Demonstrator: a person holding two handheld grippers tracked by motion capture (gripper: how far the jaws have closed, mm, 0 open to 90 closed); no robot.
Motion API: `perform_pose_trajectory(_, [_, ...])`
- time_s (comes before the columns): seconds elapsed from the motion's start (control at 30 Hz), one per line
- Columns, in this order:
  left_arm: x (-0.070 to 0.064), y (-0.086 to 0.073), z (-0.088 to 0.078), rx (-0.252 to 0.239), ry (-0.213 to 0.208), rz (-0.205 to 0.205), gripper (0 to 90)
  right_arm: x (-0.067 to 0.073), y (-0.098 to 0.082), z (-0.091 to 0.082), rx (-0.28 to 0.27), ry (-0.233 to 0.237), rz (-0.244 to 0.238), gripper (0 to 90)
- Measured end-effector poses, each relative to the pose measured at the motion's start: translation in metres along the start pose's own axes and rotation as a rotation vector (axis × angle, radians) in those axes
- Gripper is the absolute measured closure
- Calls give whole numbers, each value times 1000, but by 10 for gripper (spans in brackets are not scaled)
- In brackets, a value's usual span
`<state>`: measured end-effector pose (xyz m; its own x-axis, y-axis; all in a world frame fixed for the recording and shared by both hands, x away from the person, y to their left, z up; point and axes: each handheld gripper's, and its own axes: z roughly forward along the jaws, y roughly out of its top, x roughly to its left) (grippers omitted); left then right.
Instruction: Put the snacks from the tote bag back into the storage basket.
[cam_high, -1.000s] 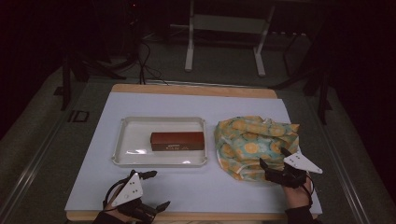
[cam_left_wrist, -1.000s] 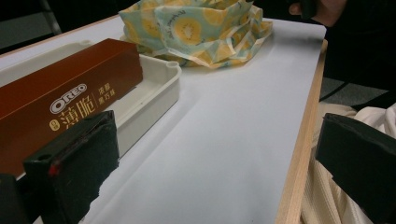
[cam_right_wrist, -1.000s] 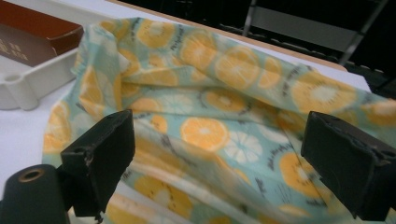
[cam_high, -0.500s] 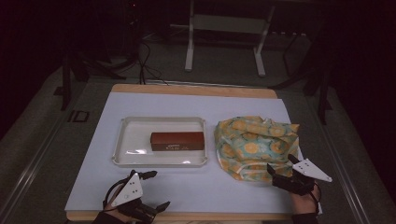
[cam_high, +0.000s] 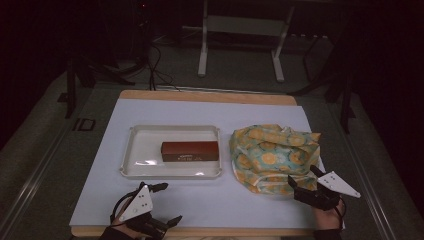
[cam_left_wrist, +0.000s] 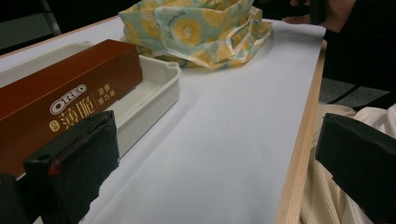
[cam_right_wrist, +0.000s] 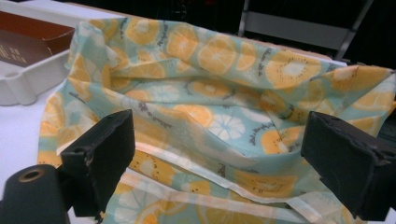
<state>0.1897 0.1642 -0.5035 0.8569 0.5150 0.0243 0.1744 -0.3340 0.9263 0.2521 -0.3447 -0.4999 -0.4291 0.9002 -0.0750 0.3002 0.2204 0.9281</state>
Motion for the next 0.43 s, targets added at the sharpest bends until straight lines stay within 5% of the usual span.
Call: perform_pose_trajectory(0.43, [0, 0, -1, -7, 4, -4, 0, -1, -1, 2, -4, 15, -3, 102])
